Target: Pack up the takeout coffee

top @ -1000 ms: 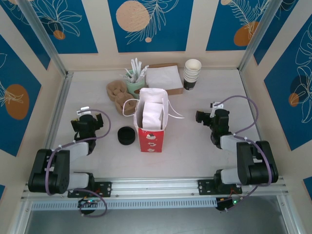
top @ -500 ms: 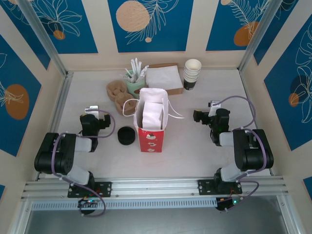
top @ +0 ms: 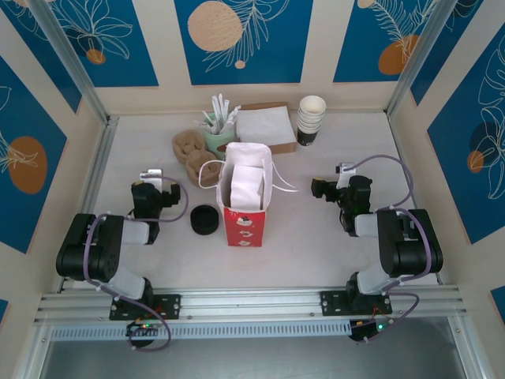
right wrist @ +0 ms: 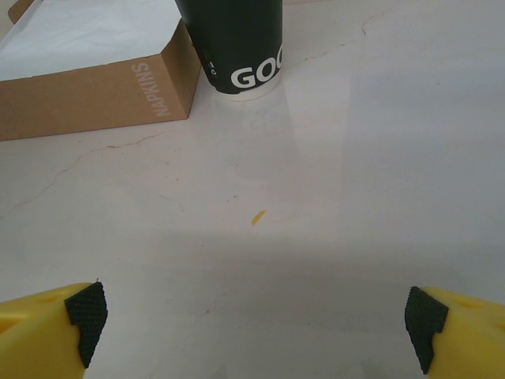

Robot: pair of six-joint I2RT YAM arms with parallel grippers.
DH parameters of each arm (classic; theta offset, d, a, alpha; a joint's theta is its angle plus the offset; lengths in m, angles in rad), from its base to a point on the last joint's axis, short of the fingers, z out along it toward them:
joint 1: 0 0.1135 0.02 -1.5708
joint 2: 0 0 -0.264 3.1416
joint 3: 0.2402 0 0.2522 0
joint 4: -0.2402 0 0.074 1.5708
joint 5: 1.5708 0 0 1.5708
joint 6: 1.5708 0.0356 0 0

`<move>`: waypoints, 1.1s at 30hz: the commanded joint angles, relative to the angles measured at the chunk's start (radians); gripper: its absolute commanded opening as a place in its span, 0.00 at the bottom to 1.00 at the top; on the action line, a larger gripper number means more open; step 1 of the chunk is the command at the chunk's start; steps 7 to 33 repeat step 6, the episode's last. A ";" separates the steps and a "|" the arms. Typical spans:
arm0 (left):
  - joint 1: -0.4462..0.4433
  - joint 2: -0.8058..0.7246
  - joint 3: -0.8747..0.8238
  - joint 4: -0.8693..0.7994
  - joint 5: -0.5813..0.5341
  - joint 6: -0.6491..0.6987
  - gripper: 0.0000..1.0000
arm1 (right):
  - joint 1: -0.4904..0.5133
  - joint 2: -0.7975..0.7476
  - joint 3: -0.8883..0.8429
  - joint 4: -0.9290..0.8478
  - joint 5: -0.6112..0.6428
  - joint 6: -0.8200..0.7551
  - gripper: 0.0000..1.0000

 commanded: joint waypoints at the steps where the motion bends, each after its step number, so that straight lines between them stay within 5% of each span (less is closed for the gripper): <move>1: -0.006 -0.001 0.020 0.009 0.016 0.011 1.00 | -0.005 -0.002 0.022 0.030 -0.011 -0.008 0.99; 33: -0.006 -0.001 0.018 0.010 0.016 0.011 1.00 | -0.006 -0.001 0.021 0.029 -0.011 -0.008 0.99</move>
